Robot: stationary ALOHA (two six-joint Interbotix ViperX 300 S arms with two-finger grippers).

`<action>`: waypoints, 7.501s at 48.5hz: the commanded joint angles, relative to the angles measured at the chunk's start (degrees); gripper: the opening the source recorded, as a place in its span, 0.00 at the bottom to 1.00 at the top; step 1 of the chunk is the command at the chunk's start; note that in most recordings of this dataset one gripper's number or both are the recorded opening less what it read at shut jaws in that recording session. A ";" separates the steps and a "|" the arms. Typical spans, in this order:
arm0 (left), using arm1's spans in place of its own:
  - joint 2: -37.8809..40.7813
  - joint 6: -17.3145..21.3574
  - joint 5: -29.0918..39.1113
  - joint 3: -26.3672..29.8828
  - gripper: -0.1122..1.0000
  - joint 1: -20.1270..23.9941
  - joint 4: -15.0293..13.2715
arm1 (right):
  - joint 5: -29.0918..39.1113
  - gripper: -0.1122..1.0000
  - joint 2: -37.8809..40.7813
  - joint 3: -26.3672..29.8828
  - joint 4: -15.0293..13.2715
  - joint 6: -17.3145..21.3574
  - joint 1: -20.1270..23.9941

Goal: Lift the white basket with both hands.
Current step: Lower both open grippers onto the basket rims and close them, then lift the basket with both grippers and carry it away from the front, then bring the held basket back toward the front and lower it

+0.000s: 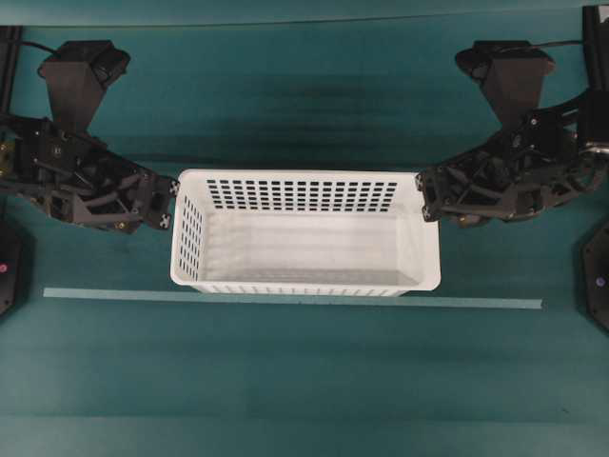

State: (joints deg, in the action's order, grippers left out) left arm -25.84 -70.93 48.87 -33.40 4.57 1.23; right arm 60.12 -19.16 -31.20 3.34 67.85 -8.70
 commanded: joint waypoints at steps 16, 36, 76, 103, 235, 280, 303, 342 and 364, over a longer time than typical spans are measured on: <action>0.70 -3.52 -1.05 -0.44 0.81 -0.97 0.09 | -2.64 0.94 4.75 0.70 0.00 6.33 0.26; 4.66 -6.42 -3.16 -2.11 0.96 -0.53 0.26 | -5.36 0.94 7.21 0.00 -0.18 10.20 0.62; 16.00 -6.42 -12.74 -5.98 0.96 0.62 0.26 | -20.39 0.94 15.47 -7.29 -0.18 16.08 2.46; 16.96 -6.42 -13.36 -5.98 0.92 0.53 0.26 | -20.83 0.92 17.31 -7.47 0.09 16.52 2.55; 9.05 -3.78 19.78 27.69 0.08 0.53 0.26 | 19.42 0.29 6.33 24.70 -0.18 10.90 -0.18; 14.33 4.92 41.92 52.73 0.08 2.29 0.26 | 42.80 0.29 12.74 53.70 -5.01 5.89 1.49; 22.94 12.39 57.04 68.99 0.08 2.72 0.26 | 46.58 0.29 13.89 56.95 -6.50 4.57 1.49; 22.24 11.69 55.46 61.96 0.08 2.90 0.62 | 45.88 0.29 14.41 51.77 -6.94 2.99 1.49; 11.69 5.98 35.68 37.53 0.08 2.72 0.97 | 31.03 0.28 11.60 32.87 -5.01 3.43 1.85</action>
State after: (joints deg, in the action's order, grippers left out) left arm -11.51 -64.95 90.44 7.73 8.09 2.11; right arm 94.22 -8.00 4.57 -2.99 74.18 -8.26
